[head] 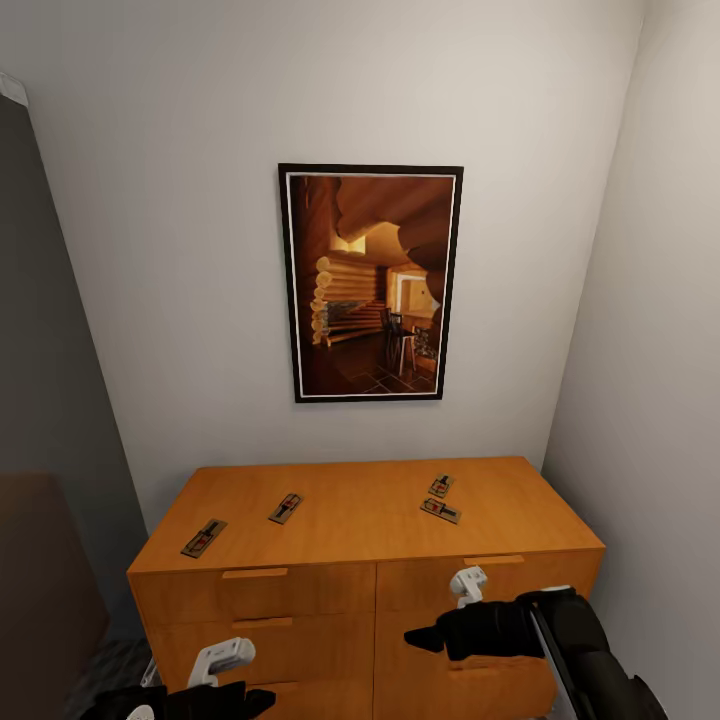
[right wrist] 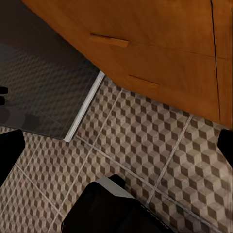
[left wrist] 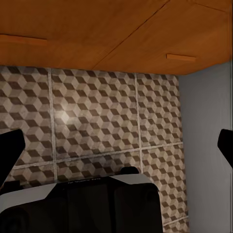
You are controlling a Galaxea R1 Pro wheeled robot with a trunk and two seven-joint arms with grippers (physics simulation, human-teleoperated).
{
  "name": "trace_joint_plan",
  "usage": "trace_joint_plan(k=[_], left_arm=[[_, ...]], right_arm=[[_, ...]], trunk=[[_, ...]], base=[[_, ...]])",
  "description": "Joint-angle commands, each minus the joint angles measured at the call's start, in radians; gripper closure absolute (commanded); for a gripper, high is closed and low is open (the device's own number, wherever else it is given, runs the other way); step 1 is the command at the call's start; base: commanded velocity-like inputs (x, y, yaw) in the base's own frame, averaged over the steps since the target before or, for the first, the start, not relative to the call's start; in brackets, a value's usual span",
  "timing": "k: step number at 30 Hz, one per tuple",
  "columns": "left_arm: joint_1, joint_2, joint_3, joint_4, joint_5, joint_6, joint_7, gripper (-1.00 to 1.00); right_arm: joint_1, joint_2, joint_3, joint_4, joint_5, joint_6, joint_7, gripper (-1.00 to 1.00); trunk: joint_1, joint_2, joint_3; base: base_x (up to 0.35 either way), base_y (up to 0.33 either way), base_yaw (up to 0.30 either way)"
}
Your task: Take the four mousetraps from the cabinet in the bathroom and place them on the bathroom floor. Make sure all four end up on the same floor surface, and ensure that at least two of them are either under or directly next to the same bathroom sink.
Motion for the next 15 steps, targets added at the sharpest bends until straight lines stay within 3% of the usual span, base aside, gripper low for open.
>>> trace_joint_plan(k=[1,15], left_arm=[[0.0,0.001,-0.001,-0.001,-0.001,0.002,-0.001,-1.0],[-0.123,0.0,-0.012,-0.001,0.054,0.004,0.0,-1.0]], right_arm=[[-0.001,0.0,-0.001,-0.001,0.01,0.004,0.01,-1.0],[-0.124,-0.025,-0.003,-0.001,0.009,0.054,0.04,-1.0]], trunk=[[0.0,-0.001,0.0],[0.0,-0.001,0.0]], base=[[0.0,0.0,0.0],[0.0,0.0,0.0]])
